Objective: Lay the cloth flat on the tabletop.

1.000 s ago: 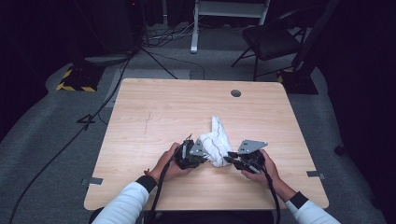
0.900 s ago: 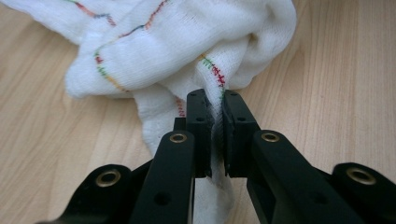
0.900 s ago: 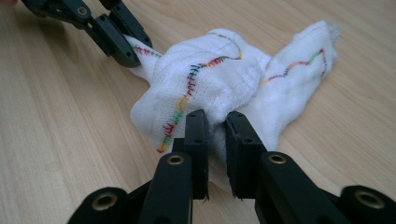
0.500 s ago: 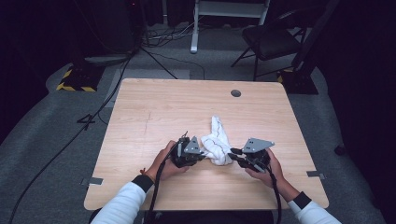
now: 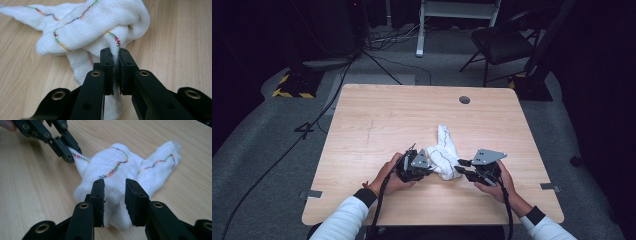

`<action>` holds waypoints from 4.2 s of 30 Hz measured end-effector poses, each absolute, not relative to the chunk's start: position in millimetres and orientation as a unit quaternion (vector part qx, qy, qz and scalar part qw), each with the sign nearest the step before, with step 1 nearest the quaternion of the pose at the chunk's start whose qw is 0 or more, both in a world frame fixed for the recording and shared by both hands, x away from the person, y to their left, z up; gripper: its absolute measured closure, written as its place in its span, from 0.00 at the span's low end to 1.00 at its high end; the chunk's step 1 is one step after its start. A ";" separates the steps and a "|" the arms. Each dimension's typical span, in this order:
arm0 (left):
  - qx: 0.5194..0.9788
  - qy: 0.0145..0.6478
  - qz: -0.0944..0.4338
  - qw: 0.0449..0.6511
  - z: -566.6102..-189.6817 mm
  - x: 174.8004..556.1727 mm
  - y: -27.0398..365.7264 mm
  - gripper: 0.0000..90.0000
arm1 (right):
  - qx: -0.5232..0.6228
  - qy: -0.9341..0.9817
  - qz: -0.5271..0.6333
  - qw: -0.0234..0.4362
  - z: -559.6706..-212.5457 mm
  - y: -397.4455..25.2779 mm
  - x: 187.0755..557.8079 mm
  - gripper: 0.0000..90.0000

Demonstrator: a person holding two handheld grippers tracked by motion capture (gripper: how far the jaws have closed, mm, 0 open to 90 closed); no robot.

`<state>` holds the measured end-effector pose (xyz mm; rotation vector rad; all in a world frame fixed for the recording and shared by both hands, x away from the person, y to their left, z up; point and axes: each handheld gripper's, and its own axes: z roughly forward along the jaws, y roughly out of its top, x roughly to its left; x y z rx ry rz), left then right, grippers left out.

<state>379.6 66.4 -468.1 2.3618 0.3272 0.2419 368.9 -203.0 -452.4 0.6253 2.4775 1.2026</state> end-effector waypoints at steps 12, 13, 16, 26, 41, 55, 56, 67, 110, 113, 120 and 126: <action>0.925 0.108 0.087 0.355 -471.7 374.2 59.5 0.93 | 0.207 0.880 0.396 0.163 -459.1 -195.5 366.1 1.00; 0.924 0.111 0.089 0.355 -470.8 375.3 61.5 0.93 | 0.207 0.880 0.394 0.169 -457.8 -197.0 366.0 1.00; 0.923 0.113 0.093 0.356 -469.6 375.8 63.3 0.93 | 0.209 0.877 0.393 0.178 -456.5 -198.7 366.1 1.00; 0.923 0.111 0.091 0.356 -468.5 376.5 67.6 0.93 | 0.248 0.863 0.408 0.161 -451.9 -213.4 374.7 0.88; 0.933 0.086 0.062 0.344 -476.8 368.2 60.4 0.93 | 0.191 0.898 0.365 0.157 -465.8 -192.1 362.7 0.91; 0.928 0.099 0.083 0.348 -469.9 371.2 67.3 0.93 | 0.215 0.875 0.387 0.198 -447.3 -203.8 364.5 0.94; 0.924 0.103 0.092 0.356 -465.8 373.1 70.9 0.93 | 0.215 0.875 0.387 0.198 -447.3 -203.8 364.5 0.94; 0.891 0.142 0.128 0.411 -433.0 377.9 104.2 0.94 | 0.268 0.836 0.425 0.219 -426.3 -234.5 374.1 0.97; 0.856 0.287 0.222 0.368 -419.0 463.8 140.4 0.79 | 0.354 0.804 0.390 0.277 -412.2 -244.6 455.4 0.92; 0.846 0.322 0.203 0.374 -427.2 471.1 138.1 0.52 | 0.380 0.808 0.352 0.282 -429.2 -236.3 475.2 0.68; 0.877 0.258 0.157 0.374 -438.3 435.3 104.9 0.34 | 0.362 0.840 0.318 0.251 -444.2 -242.4 466.9 0.50; 0.902 0.213 0.127 0.354 -457.9 409.1 71.0 0.32 | 0.365 0.856 0.295 0.218 -462.9 -269.4 452.0 0.45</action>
